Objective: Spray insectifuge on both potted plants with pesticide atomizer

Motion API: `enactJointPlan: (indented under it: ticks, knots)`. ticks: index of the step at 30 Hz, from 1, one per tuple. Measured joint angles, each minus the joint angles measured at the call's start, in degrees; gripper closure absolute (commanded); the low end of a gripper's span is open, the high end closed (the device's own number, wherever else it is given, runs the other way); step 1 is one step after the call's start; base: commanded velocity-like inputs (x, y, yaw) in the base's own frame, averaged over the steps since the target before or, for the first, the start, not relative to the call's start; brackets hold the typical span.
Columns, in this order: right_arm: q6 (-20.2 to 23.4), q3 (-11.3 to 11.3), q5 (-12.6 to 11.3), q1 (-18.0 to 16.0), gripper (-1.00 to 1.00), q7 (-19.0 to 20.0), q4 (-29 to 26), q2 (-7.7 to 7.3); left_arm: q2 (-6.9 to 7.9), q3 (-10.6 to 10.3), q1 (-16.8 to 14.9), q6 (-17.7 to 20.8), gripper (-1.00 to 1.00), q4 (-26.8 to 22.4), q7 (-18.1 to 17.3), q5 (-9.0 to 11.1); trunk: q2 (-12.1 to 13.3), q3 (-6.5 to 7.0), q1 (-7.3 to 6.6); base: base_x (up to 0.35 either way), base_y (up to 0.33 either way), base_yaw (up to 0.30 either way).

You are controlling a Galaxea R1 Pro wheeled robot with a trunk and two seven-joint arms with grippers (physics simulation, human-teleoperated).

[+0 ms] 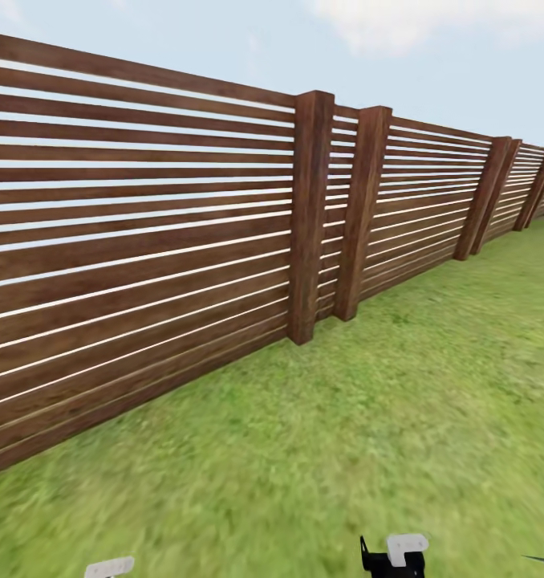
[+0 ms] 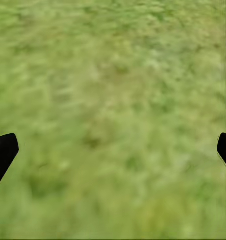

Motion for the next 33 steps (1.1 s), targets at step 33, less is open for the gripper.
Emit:
enactJointPlan:
  ticks: [33]
  knots:
    - [0.01, 0.0, 0.0, 0.0, -1.0, -0.09, -0.04, 0.08, 0.0, 0.0, 0.0, 0.0, 1.0, 0.01, 0.0, 0.08, 0.0, 0.0, 0.0, 0.339, 0.0, -0.264]
